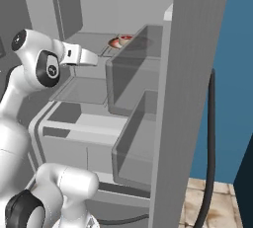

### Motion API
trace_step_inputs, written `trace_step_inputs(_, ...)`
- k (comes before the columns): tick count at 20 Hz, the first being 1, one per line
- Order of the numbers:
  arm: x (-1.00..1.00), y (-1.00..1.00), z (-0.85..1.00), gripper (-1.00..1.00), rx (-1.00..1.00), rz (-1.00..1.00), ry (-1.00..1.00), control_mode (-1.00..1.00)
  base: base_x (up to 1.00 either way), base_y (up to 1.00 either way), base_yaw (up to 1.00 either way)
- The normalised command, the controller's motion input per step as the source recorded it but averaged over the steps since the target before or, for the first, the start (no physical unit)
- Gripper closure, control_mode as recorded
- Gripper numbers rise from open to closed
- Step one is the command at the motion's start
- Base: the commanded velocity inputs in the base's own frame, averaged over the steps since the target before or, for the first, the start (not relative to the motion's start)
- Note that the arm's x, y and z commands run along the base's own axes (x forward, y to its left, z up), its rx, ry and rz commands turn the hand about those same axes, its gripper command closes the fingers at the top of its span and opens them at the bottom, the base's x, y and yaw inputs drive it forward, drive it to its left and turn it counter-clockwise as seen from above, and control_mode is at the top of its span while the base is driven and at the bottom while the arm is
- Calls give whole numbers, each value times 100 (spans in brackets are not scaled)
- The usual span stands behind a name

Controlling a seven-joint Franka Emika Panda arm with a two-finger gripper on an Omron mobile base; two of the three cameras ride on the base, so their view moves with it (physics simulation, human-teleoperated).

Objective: Retrieve the steak from the fridge and place it on the saucepan with marinade on the stove.

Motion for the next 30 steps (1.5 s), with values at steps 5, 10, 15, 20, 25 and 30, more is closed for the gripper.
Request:
trace_step_inputs(5,0,-35,31,-100,13,2,0,-100,0,0,0)
trace_step_inputs(10,0,-23,23,-100,10,1,0,-100,0,0,0)
trace_step_inputs(15,0,0,10,-100,0,0,-3,-100,0,0,0)
trace_step_inputs(20,0,0,0,-100,0,0,0,-100,0,0,0)
trace_step_inputs(25,0,0,0,-100,0,0,0,-100,0,0,0)
trace_step_inputs(30,0,0,8,-100,0,0,-1,-100,0,0,0)
